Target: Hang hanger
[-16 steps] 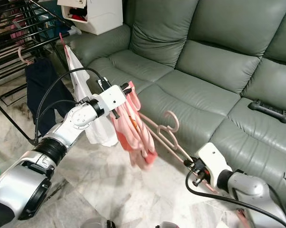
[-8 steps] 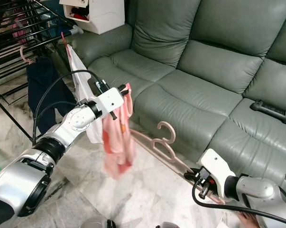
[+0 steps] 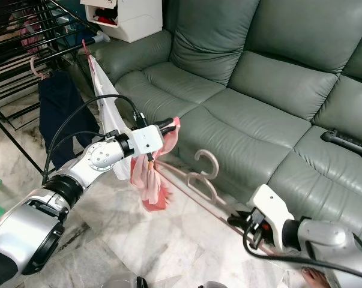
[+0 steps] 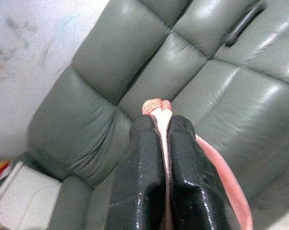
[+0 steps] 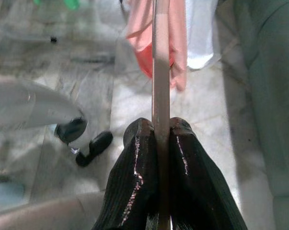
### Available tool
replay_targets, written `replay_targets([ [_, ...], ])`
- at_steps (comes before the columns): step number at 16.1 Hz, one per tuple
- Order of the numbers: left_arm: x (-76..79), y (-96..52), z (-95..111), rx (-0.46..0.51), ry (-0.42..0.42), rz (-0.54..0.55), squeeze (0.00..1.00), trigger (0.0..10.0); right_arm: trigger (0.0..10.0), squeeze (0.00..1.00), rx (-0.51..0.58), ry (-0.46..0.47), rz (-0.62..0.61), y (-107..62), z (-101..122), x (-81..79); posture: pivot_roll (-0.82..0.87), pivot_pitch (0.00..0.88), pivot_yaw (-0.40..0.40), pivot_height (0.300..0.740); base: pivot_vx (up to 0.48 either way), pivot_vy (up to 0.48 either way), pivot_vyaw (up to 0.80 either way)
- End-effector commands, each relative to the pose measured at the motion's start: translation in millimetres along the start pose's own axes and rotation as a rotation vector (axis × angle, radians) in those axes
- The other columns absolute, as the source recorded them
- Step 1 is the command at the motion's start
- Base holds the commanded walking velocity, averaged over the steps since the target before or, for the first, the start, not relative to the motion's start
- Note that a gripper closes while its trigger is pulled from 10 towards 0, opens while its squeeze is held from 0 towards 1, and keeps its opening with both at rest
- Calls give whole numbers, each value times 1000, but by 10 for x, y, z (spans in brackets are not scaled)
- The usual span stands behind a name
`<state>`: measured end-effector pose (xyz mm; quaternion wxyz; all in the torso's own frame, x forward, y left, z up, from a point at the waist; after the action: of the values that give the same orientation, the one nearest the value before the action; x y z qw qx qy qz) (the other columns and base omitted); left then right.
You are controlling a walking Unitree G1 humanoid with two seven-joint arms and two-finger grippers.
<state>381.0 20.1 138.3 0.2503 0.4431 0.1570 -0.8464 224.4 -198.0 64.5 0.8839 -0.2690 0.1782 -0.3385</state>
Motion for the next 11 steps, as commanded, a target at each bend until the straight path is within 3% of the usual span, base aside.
replay_targets([
  [1,-30,-20,96,64,-17,0,0,10000,10000,0,65,31,-2,28,99,10,-132,0,73,740,0,0,0],
  [3,-40,-12,167,101,-13,6,0,10000,10000,0,111,99,-18,70,116,34,-131,0,71,740,0,0,0],
  [6,-120,14,363,195,-18,38,0,10000,10000,0,189,246,-291,116,48,512,-127,0,68,740,0,0,0],
  [8,-174,1,321,171,-17,81,0,10000,10000,0,257,336,-475,69,54,788,-126,0,66,740,0,0,0],
  [11,-255,-24,256,140,-46,142,0,10000,10000,0,317,391,-535,88,113,830,-130,0,64,740,0,0,0],
])
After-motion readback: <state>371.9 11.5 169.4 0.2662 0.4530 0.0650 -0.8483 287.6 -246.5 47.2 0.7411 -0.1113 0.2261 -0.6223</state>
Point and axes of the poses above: a point about 5 cm out from each wrist's last joint towards the gripper, its own y axis pointing out of the wrist towards the gripper, its own z axis along the axis of the wrist's last joint, x = y × z, the point moved 6 cm from there along y, pointing out of the wrist towards the gripper, and after that the axes turned 7 degrees about y, right-handed, at the moved point
